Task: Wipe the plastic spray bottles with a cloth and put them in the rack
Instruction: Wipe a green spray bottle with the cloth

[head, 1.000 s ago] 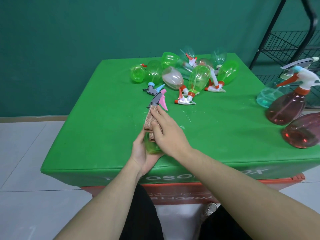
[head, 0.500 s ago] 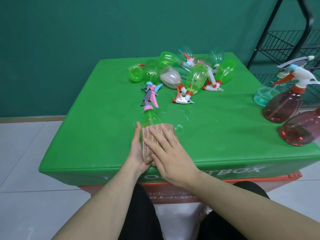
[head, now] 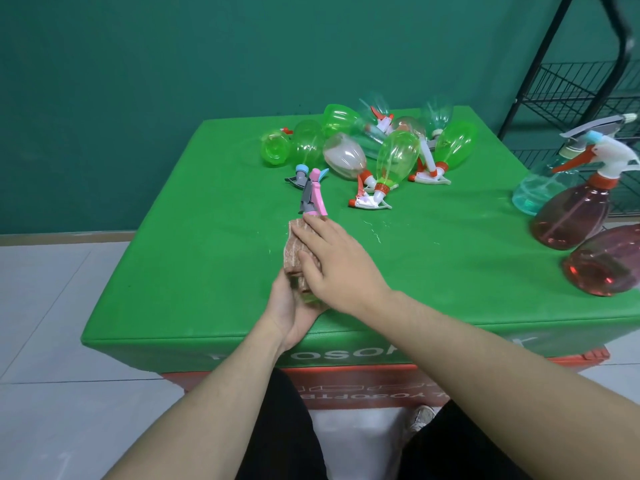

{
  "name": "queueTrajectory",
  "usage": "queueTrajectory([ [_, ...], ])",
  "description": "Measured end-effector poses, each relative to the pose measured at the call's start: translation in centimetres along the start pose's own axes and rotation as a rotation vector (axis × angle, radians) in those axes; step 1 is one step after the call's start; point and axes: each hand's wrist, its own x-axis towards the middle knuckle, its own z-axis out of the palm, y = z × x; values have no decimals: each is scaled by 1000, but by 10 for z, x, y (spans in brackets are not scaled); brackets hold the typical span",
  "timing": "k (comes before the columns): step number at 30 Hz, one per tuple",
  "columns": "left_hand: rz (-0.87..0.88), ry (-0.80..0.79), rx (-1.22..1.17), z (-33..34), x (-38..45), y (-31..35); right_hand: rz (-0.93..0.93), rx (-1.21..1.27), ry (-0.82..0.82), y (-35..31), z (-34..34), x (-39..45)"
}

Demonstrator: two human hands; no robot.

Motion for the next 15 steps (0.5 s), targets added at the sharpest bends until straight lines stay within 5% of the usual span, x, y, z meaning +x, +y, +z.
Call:
queueTrajectory([
  [8, -20, -3, -1, 1, 0, -2, 216, 231, -66, 3, -2, 19],
  [15, 8, 17, -100, 1, -3, 0, 23, -70, 24, -5, 8, -5],
])
